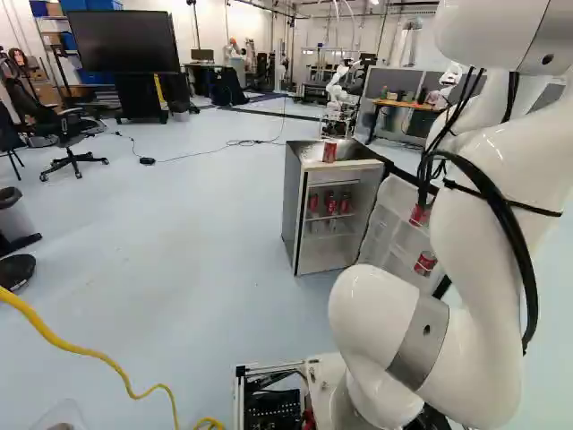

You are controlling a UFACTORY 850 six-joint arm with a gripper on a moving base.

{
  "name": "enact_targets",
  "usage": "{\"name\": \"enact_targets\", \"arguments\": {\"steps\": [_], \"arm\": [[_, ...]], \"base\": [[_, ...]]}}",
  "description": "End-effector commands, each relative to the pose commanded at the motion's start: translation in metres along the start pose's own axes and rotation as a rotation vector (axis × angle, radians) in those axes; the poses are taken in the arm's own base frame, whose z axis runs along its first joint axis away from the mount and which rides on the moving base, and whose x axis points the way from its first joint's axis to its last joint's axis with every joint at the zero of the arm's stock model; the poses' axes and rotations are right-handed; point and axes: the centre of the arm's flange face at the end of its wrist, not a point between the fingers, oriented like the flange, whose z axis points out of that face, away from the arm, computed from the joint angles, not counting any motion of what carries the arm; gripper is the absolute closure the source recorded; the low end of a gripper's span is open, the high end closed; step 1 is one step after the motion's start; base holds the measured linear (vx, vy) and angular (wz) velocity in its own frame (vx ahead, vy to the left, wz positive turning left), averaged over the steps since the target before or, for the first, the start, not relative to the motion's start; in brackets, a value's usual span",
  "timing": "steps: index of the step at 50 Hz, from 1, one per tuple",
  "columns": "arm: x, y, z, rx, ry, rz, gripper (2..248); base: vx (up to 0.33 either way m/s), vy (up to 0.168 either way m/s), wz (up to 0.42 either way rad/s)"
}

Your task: Grab a drink from the fridge

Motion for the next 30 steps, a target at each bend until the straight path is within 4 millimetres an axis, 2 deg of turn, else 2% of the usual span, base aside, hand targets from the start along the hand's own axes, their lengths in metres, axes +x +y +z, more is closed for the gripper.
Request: {"name": "enact_targets", "arguments": {"steps": [19, 30], "arm": [[0.013, 0.027, 0.011, -0.051, -0.083, 0.051, 3], [0.015, 0.039, 0.026, -0.069, -0.142, 0.081, 3]], "base": [[0.000, 0.000, 0.000], [0.000, 0.000, 0.000]]}}
